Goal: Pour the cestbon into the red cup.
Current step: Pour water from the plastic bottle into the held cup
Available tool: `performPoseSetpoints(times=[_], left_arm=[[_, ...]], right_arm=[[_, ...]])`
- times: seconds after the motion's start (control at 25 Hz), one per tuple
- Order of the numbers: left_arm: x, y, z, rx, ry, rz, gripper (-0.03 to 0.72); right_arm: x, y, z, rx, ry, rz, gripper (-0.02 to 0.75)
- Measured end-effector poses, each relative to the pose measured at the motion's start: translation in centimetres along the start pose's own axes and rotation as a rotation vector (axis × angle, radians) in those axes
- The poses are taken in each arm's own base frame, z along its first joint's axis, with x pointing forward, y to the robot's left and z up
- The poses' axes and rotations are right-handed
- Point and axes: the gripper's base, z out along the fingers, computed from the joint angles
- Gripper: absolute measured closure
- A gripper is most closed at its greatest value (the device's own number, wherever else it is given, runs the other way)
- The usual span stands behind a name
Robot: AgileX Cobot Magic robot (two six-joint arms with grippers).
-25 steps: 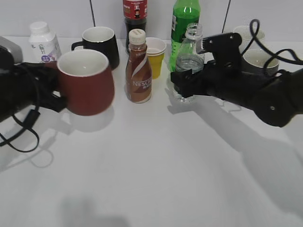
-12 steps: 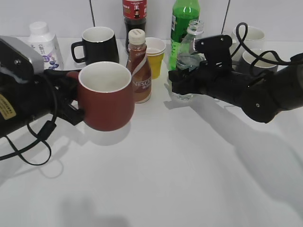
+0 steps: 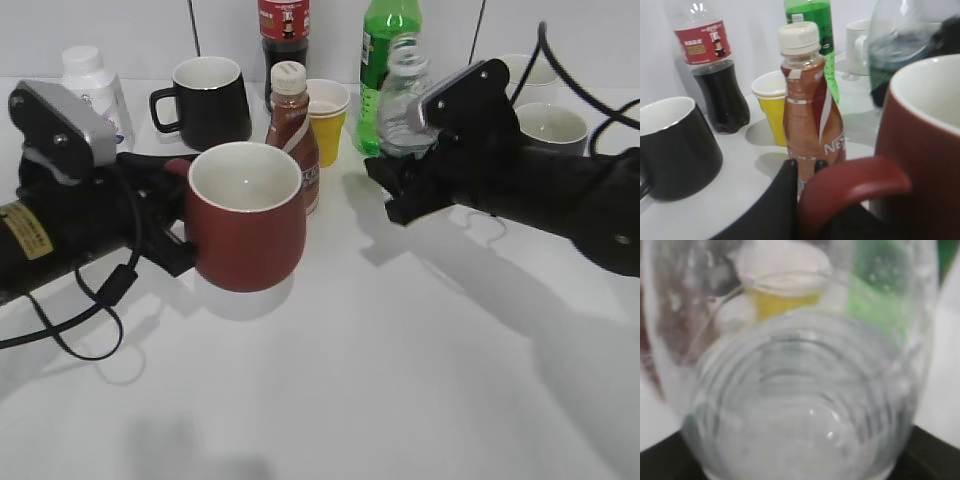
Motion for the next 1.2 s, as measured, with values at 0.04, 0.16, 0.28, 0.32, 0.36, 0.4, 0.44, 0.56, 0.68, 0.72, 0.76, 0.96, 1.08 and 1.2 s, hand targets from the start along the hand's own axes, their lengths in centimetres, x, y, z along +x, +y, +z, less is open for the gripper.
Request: performPoseSetpoints(times=[0.04, 0.16, 0.28, 0.32, 0.36, 0.4, 0.44, 0.56, 0.68, 0.72, 0.76, 0.96, 1.08, 1.2], left_arm=[[0.0, 0.0, 0.2, 0.006, 0.0, 0.005, 0.625], [0.1, -0.2, 1.0, 0.055, -0.001, 0.037, 0.625], [0.7, -0.5, 1.8, 0.098, 0.016, 0.034, 0.626], [0.9, -0.6, 1.9, 0.102, 0.022, 0.029, 0.626], [1.1, -0.6, 2.0, 0.105, 0.029, 0.022, 0.626], [1.3, -0.6, 2.0, 0.107, 0.035, 0.019, 0.626], [1.4, -0.7, 2.0, 0.109, 0.04, 0.017, 0.626], [1.6, -0.7, 2.2, 0.119, 0.046, 0.021, 0.626], [1.0, -0.7, 2.7, 0.142, 0.026, 0.033, 0.626], [0.8, -0.7, 2.9, 0.153, 0.016, 0.044, 0.626], [0.6, -0.8, 3.0, 0.164, 0.01, 0.049, 0.626], [0.7, -1.1, 3.0, 0.21, 0.026, 0.058, 0.626], [0.7, -1.3, 3.0, 0.231, 0.018, 0.068, 0.626], [0.6, -1.4, 3.0, 0.238, 0.013, 0.068, 0.626]], right_arm=[[-0.5, 0.3, -0.6, -0.029, -0.013, -0.07, 0.27], [-1.4, 1.3, -1.7, -0.124, -0.042, -0.246, 0.27], [-1.9, 1.8, -2.1, -0.181, -0.064, -0.379, 0.27], [-1.9, 1.9, -2.2, -0.19, -0.068, -0.43, 0.27], [-1.9, 1.9, -2.2, -0.196, -0.073, -0.481, 0.27], [-1.9, 2.0, -2.2, -0.198, -0.076, -0.52, 0.27], [-1.9, 2.0, -2.2, -0.198, -0.081, -0.561, 0.27], [-2.0, 2.0, -2.2, -0.194, -0.099, -0.662, 0.27], [-2.6, 1.8, -1.9, -0.181, -0.126, -0.75, 0.27], [-2.9, 1.8, -1.8, -0.175, -0.136, -0.786, 0.27], [-3.1, 1.7, -1.8, -0.168, -0.149, -0.826, 0.27], [-3.6, 1.6, -1.6, -0.147, -0.176, -0.962, 0.27], [-3.6, 1.5, -1.6, -0.125, -0.178, -1.026, 0.27], [-3.7, 1.4, -1.6, -0.115, -0.185, -1.096, 0.27]])
